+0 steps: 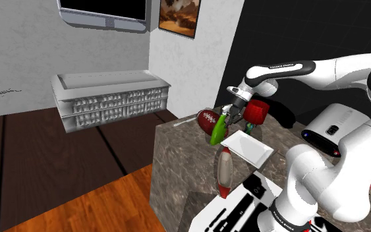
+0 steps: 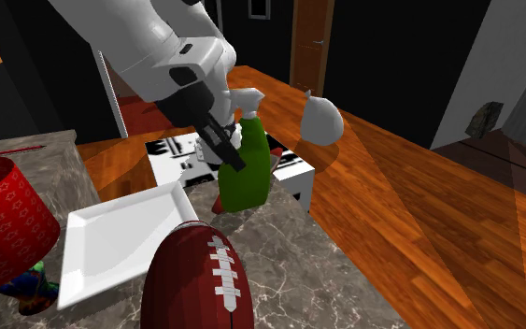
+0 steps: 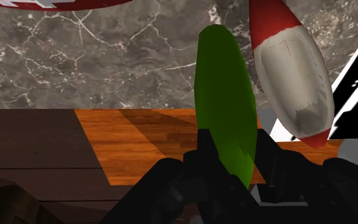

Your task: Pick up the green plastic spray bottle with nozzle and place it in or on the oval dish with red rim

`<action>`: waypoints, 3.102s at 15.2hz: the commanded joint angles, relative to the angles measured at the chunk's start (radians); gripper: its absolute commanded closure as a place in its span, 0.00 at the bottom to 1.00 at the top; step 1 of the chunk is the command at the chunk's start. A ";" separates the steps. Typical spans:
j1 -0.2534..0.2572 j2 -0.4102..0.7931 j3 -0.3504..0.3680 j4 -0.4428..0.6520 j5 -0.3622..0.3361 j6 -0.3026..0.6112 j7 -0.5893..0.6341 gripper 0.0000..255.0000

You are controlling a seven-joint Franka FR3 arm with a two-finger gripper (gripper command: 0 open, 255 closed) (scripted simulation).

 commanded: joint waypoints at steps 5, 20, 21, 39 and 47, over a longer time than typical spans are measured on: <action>-0.055 -0.028 0.081 0.040 -0.009 -0.073 0.042 1.00; -0.517 -0.475 0.521 -0.374 -0.128 -0.169 0.257 1.00; -0.518 -0.472 0.513 -0.384 -0.133 -0.156 0.252 1.00; -0.512 -0.395 0.401 -0.493 -0.187 0.018 0.178 1.00; -0.512 -0.395 0.401 -0.493 -0.187 0.018 0.178 0.00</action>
